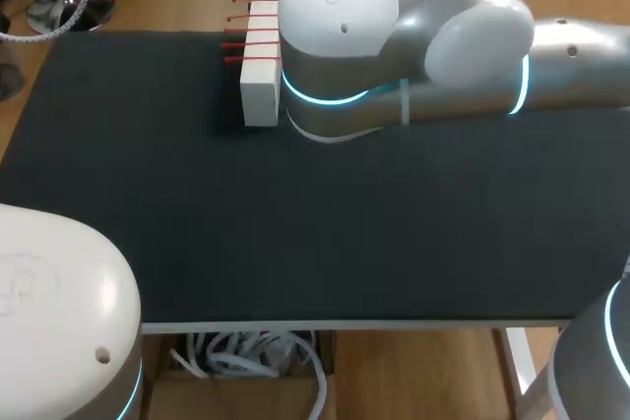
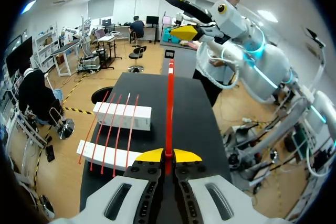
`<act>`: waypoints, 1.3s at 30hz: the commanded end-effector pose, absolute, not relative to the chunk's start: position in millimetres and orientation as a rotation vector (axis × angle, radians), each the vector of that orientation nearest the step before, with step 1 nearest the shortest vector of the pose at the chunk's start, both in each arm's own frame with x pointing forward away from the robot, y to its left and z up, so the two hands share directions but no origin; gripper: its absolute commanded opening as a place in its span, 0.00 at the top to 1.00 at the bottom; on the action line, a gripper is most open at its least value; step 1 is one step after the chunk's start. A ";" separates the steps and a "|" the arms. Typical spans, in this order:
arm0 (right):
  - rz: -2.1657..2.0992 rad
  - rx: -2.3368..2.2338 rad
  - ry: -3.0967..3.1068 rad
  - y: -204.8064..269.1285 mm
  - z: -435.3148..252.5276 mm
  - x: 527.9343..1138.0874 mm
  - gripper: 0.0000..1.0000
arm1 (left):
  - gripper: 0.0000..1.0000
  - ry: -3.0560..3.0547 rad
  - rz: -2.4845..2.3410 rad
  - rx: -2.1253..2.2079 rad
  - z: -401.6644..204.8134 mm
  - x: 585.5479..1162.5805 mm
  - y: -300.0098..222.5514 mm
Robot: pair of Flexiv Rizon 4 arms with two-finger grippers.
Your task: Grab the tape and strap the tape.
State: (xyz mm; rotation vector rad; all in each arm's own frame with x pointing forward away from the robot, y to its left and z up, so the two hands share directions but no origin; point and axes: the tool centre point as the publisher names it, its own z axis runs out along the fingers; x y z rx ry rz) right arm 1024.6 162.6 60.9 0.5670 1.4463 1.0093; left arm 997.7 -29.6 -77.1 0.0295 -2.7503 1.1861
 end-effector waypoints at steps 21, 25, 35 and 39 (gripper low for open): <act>1.014 0.563 1.452 159.7 61.7 1024.2 0.00 | 1.00 -2.877 0.962 0.464 -136.0 956.3 96.0; 1.014 0.563 1.452 159.7 61.7 1024.2 0.00 | 1.00 -2.897 0.890 0.502 -158.4 944.9 126.4; 1.014 0.563 1.452 159.7 61.7 1024.2 0.00 | 1.00 -2.906 0.716 0.461 -215.9 937.6 162.1; 1.014 0.563 1.452 159.7 61.7 1024.2 0.00 | 1.00 -2.910 0.697 0.479 -231.7 935.3 175.2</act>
